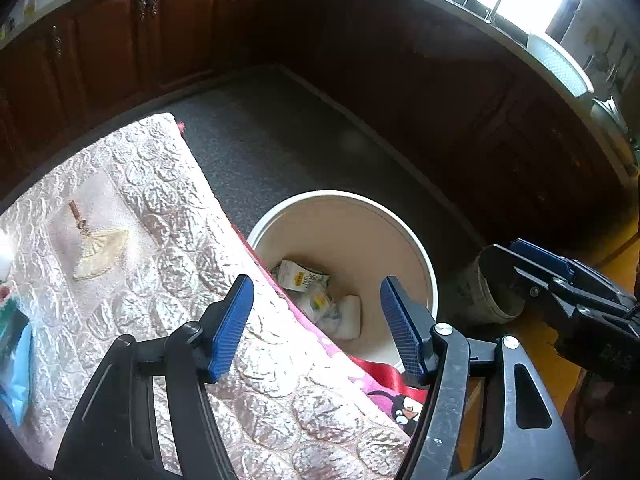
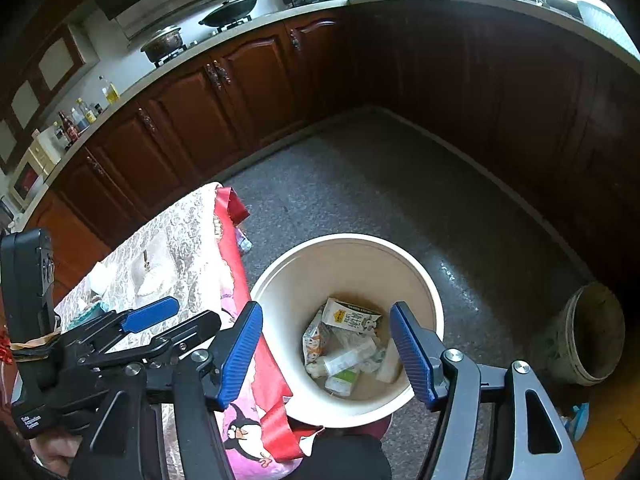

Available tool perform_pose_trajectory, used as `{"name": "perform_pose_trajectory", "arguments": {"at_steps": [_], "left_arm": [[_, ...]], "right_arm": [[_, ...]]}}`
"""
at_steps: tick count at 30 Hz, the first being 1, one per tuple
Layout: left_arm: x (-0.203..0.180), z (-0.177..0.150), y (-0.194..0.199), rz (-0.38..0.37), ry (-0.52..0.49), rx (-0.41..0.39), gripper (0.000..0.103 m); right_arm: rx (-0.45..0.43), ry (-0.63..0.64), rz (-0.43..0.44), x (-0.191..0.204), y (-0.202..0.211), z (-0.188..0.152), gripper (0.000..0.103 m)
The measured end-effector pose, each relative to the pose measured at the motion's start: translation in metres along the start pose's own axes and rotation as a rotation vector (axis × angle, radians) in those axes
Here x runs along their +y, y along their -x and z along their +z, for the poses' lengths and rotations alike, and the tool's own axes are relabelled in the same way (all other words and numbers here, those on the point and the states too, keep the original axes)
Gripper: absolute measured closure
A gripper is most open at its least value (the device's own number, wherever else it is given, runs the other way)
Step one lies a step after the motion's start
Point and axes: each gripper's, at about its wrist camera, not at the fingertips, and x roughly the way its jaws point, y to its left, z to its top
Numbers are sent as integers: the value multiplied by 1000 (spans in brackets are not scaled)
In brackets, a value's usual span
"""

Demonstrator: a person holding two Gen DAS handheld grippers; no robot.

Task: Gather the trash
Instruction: 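Move both open tools back over the remaining trash on the table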

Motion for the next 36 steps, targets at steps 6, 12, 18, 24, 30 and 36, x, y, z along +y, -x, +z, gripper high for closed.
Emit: {"name": "perform_pose_trajectory", "arguments": {"at_steps": [6, 12, 18, 24, 30, 36], "left_arm": [[3, 0, 16, 27, -2, -41, 38], [11, 3, 37, 58, 8, -87, 38], [22, -2, 55, 96, 18, -136, 38], [43, -8, 82, 128, 42, -192, 38], [72, -20, 114, 167, 79, -238, 38], [106, -35, 146, 220, 126, -272, 38]], "right_arm": [[-2, 18, -1, 7, -1, -2, 38], [-23, 43, -11, 19, 2, -2, 33], [-47, 74, -3, 37, 7, -1, 32], [-81, 122, 12, 64, 14, 1, 27], [-105, 182, 41, 95, 19, 2, 27], [-123, 243, 85, 129, 22, 3, 26]]}}
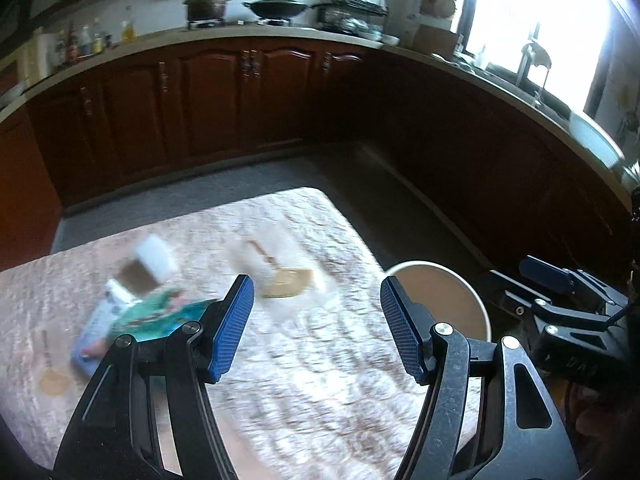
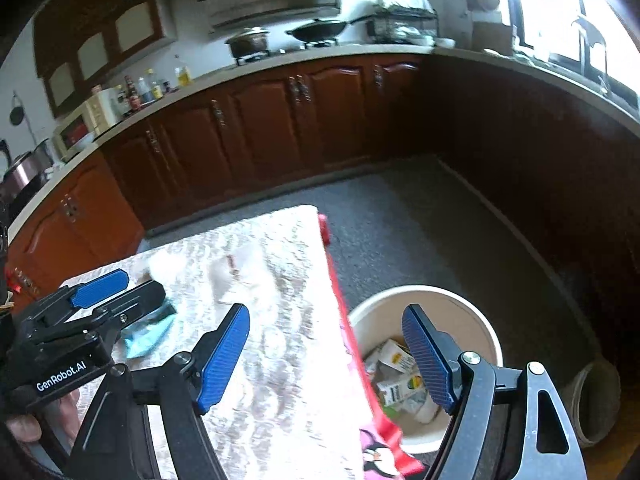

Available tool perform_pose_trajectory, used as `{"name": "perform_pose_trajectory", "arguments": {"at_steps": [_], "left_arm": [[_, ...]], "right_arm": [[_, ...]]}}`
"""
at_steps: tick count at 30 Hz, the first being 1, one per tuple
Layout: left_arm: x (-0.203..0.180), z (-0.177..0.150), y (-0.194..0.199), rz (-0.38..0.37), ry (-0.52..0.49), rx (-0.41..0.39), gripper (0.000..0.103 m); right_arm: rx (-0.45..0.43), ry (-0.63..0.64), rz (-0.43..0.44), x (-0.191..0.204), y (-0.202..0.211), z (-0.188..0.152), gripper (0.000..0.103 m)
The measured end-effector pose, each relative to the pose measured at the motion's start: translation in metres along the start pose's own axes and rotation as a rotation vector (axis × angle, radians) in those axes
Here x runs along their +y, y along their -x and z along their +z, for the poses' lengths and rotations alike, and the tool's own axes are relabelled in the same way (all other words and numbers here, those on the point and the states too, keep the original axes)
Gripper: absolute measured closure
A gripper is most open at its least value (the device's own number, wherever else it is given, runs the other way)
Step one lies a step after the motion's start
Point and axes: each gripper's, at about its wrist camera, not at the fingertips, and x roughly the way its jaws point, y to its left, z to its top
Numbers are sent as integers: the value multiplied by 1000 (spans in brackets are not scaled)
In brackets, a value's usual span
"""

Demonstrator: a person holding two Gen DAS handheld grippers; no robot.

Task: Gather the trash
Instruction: 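Move both open tools back over the remaining trash on the table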

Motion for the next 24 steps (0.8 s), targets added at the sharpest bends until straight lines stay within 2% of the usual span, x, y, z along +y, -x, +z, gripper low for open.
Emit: {"name": "perform_pose_trajectory", "arguments": {"at_steps": [5, 7, 13, 19, 24], "left_arm": [[53, -2, 31, 57, 50, -24, 38], [79, -2, 44, 97, 62, -27, 38], [147, -12, 67, 191, 121, 0, 38], [206, -41, 60, 241, 199, 68, 38], [225, -67, 29, 218, 201, 162, 38]], "right_arm": [[-1, 61, 44, 36, -4, 7, 25], [-1, 80, 75, 50, -5, 10, 20], [21, 122, 171, 89, -21, 12, 18], [106, 155, 263, 125, -52, 0, 18], [218, 160, 308, 150, -87, -15, 18]]}}
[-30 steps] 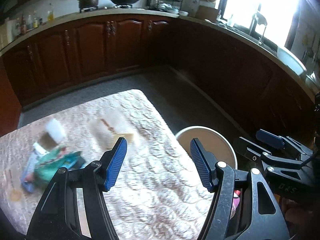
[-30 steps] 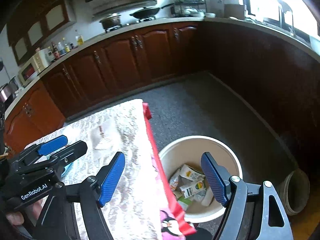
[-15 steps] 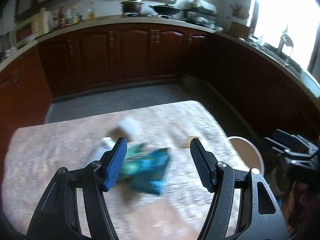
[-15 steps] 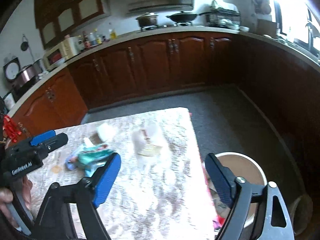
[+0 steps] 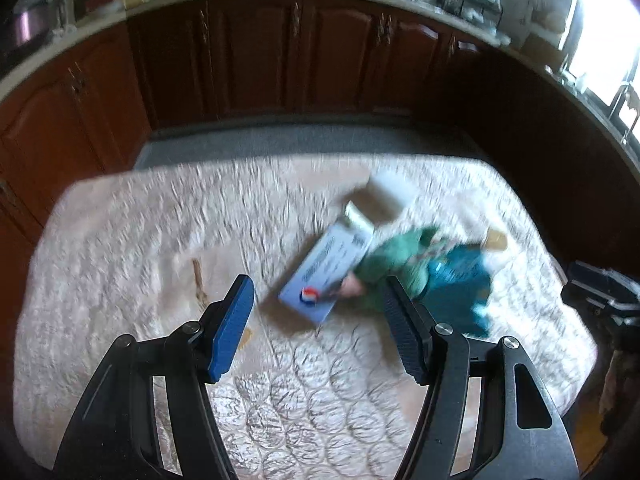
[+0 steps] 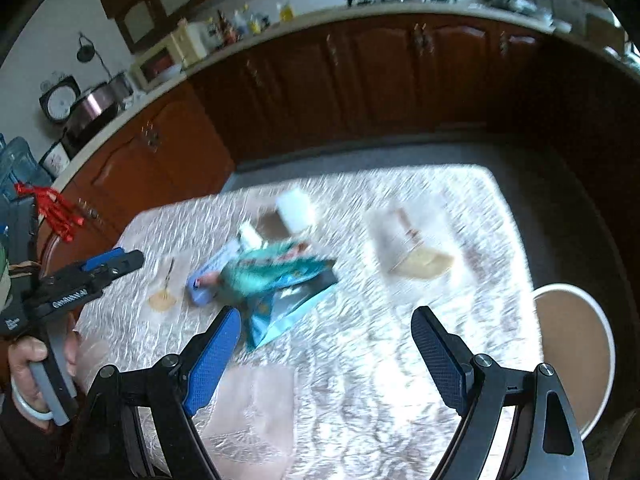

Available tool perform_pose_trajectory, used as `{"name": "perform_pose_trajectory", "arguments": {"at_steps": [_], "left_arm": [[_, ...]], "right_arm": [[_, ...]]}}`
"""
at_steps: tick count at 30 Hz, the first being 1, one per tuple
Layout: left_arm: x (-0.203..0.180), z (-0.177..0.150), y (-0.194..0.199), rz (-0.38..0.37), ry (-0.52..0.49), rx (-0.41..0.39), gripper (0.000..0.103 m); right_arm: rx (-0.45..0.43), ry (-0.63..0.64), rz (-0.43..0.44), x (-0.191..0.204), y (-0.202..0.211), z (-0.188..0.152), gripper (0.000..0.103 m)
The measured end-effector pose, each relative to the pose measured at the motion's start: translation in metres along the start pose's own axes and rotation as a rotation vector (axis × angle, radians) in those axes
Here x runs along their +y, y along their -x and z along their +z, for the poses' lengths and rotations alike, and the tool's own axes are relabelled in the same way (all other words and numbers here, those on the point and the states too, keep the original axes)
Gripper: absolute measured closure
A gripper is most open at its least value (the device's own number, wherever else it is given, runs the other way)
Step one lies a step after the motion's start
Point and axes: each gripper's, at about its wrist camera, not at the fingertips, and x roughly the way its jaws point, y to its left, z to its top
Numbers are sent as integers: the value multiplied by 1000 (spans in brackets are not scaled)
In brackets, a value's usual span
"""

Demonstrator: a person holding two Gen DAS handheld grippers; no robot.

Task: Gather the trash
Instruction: 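Move both open tools back over the remaining trash on the table, then grasp the white-blue medicine box with the left tool while the right tool grasps the blue bag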

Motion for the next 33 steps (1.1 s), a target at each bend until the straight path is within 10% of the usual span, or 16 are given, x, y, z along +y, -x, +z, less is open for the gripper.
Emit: {"name": "perform_pose_trajectory", "arguments": {"at_steps": [18, 28, 31, 33], "left_arm": [[-18, 7, -113, 84, -207, 162, 38], [-13, 29, -134, 0, -116, 166, 51], [-8, 25, -128, -13, -98, 160, 54], [-1, 20, -118, -11, -74, 148, 55]], "right_arm": [[145, -37, 10, -9, -62, 3, 18], [192, -185, 132, -4, -101, 13, 19], [196, -225, 203, -3, -116, 10, 54], [191, -235, 227, -4, -118, 6, 59]]}}
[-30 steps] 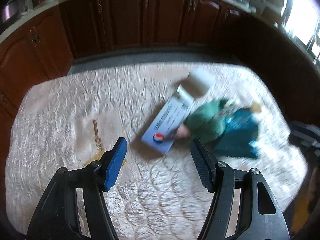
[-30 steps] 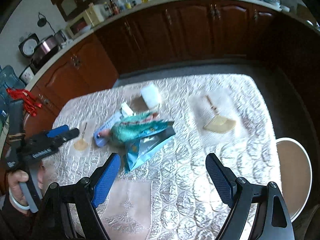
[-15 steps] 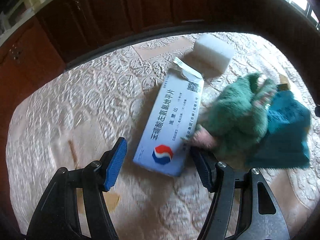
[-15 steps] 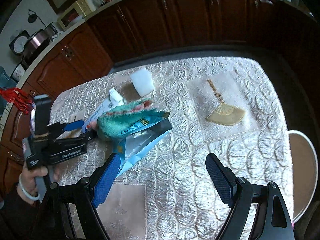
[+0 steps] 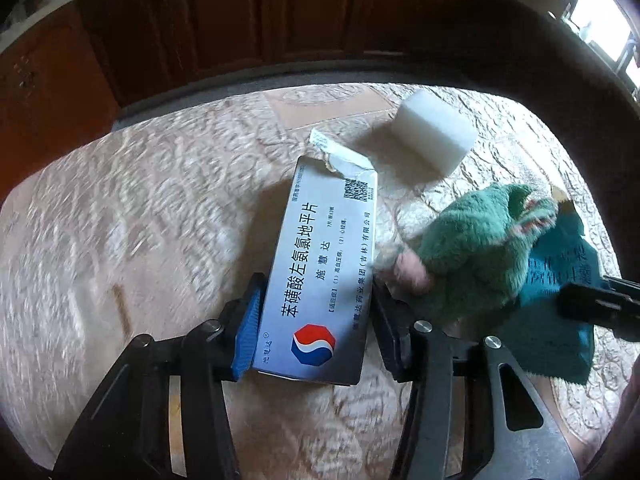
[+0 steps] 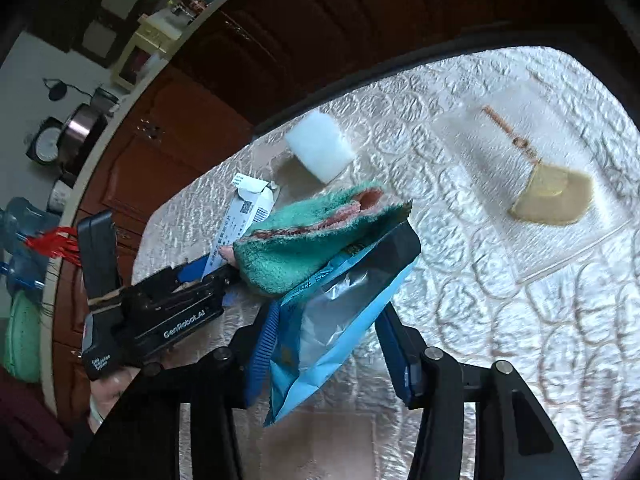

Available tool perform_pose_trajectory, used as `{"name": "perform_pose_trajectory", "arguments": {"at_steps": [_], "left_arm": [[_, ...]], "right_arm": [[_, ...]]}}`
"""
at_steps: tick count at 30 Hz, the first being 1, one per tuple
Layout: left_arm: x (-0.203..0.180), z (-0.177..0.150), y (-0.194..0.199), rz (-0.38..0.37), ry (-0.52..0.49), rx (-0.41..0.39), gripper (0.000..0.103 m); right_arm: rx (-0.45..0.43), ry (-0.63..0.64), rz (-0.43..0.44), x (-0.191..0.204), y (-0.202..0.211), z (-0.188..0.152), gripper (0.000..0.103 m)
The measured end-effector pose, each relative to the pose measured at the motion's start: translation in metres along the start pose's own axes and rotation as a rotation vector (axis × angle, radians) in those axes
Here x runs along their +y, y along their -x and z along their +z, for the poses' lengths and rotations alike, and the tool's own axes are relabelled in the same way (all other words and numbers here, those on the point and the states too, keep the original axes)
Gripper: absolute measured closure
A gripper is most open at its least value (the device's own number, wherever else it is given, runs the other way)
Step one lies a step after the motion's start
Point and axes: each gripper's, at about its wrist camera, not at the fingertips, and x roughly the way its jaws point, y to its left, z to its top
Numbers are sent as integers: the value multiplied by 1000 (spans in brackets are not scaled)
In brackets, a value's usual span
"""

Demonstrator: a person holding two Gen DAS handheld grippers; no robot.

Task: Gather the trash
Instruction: 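Grasp the white-blue medicine box with the left tool while the right tool grasps the blue bag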

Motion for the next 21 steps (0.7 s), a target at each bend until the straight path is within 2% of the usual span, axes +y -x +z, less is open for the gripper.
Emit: {"name": "perform_pose_trajectory", "arguments": {"at_steps": [4, 11, 16, 21], "left_arm": [[14, -15, 27, 1, 53, -51, 56], [15, -51, 85, 4, 112, -141, 56], [-4, -60, 117, -7, 90, -209, 56], [-43, -57, 144, -37, 40, -267, 56]], "right_arm": [[-36, 85, -33, 9, 18, -8, 71], [-91, 175, -43, 14, 66, -25, 74], [-132, 201, -35, 16, 97, -35, 74], [-198, 211, -35, 16, 131, -46, 74]]}}
